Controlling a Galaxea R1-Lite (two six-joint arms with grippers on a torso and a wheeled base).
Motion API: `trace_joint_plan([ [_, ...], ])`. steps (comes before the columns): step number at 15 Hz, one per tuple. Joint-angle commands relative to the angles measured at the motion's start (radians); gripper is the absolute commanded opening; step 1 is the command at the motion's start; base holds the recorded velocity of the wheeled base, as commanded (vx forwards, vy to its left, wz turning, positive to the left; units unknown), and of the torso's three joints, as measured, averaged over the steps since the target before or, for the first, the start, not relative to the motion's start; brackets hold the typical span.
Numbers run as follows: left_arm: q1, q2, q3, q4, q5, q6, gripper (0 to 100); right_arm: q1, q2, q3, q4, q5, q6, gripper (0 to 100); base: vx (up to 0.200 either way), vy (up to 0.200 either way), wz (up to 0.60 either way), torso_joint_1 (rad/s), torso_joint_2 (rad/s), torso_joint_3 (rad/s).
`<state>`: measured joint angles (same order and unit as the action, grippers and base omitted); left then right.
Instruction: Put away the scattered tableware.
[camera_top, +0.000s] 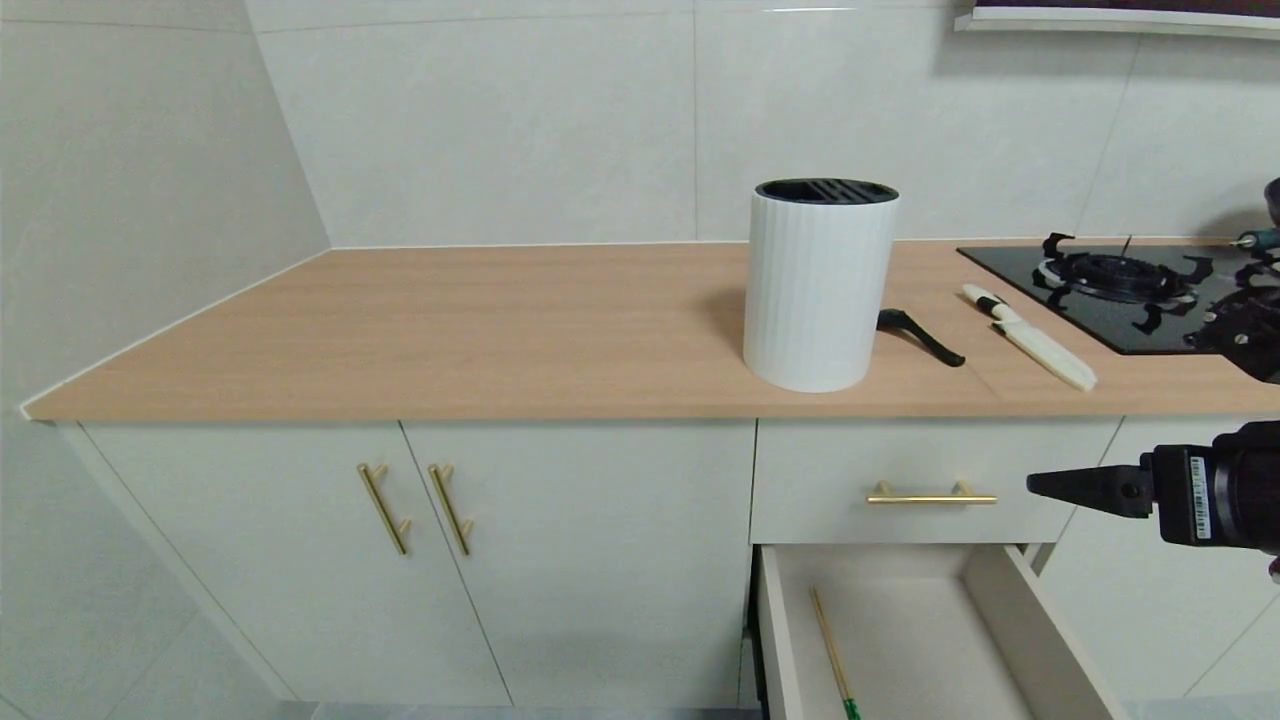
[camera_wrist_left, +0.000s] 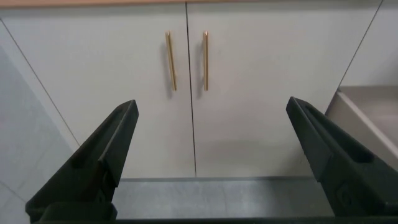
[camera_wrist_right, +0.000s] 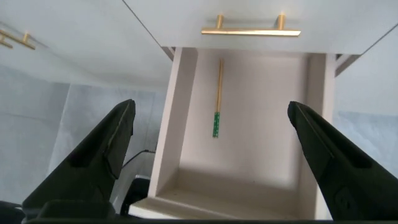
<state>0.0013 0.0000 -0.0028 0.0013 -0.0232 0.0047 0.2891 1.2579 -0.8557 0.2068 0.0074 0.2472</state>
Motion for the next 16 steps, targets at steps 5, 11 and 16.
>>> trace_joint_plan([
  [5,0.000,0.000,0.000,0.000,0.000,0.000,100,-0.001,0.009,0.006,0.000,0.000,-0.008,100,0.000,0.000,0.00,0.198,-0.48,-0.290],
  [11,0.000,0.000,0.000,0.000,0.000,0.000,100,-0.100,0.150,0.000,-0.199,0.003,-0.131,100,0.000,0.000,0.00,0.124,-0.28,-0.164],
  [16,0.000,0.000,0.000,0.000,0.000,0.000,100,-0.162,0.514,-0.302,-0.389,0.039,-0.167,100,0.000,0.000,0.00,0.000,0.00,0.000],
])
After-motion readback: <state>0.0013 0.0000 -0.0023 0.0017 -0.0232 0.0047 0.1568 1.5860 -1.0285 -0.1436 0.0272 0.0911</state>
